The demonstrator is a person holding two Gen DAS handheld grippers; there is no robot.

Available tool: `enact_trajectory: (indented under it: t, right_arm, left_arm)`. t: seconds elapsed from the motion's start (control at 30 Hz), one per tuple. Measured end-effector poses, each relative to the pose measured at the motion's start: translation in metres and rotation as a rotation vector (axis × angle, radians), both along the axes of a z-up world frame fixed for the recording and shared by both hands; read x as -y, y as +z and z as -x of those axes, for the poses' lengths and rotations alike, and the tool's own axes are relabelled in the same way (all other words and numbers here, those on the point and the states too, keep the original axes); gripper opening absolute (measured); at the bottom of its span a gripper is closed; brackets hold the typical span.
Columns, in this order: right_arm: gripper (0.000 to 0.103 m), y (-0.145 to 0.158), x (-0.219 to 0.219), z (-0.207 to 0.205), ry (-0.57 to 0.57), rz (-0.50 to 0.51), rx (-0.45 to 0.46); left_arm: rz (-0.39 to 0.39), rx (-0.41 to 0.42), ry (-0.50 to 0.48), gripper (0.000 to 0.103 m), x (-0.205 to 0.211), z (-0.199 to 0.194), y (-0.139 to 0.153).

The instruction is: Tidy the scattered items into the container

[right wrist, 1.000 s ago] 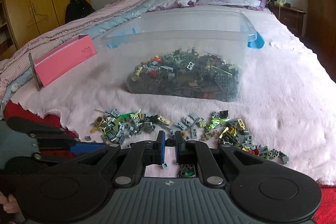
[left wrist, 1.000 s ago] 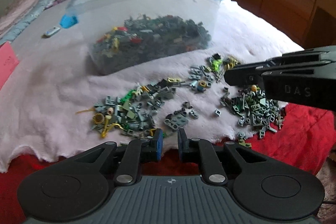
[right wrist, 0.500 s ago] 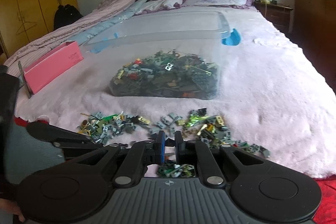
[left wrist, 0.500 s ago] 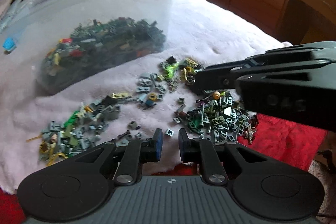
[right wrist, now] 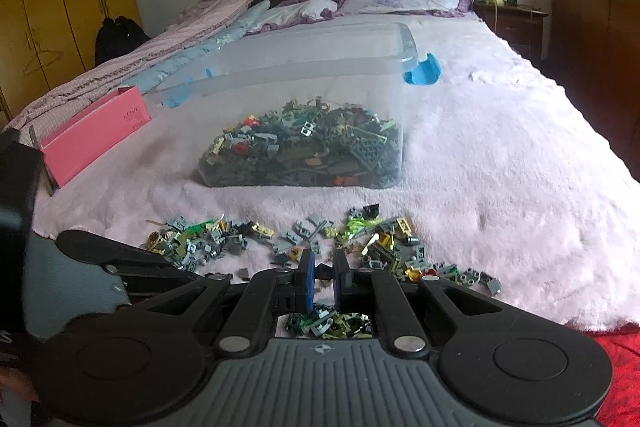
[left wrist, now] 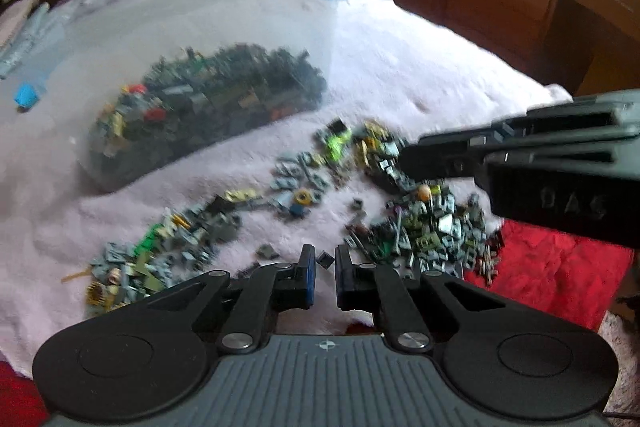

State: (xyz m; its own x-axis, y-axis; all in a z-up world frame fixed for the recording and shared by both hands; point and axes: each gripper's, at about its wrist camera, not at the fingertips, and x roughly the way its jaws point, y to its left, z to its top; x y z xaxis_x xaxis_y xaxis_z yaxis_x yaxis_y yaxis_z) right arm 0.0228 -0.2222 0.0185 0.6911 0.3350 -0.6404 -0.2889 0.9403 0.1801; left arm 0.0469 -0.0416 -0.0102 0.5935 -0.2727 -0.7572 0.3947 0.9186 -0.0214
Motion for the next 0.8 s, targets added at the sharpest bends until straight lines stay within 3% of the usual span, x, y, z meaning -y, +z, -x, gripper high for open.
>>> enact_trajectory:
  t: [0.4, 0.8]
  right_arm:
    - [0.01, 0.021, -0.021, 0.006, 0.066, 0.075, 0.089]
    - [0.01, 0.065, -0.046, -0.002, 0.133, 0.103, 0.204]
  left_arm:
    - [0.067, 0.133, 0.134, 0.012, -0.036, 0.01, 0.055]
    - [0.089, 0.219, 0.182, 0.012, -0.05, 0.0, 0.093]
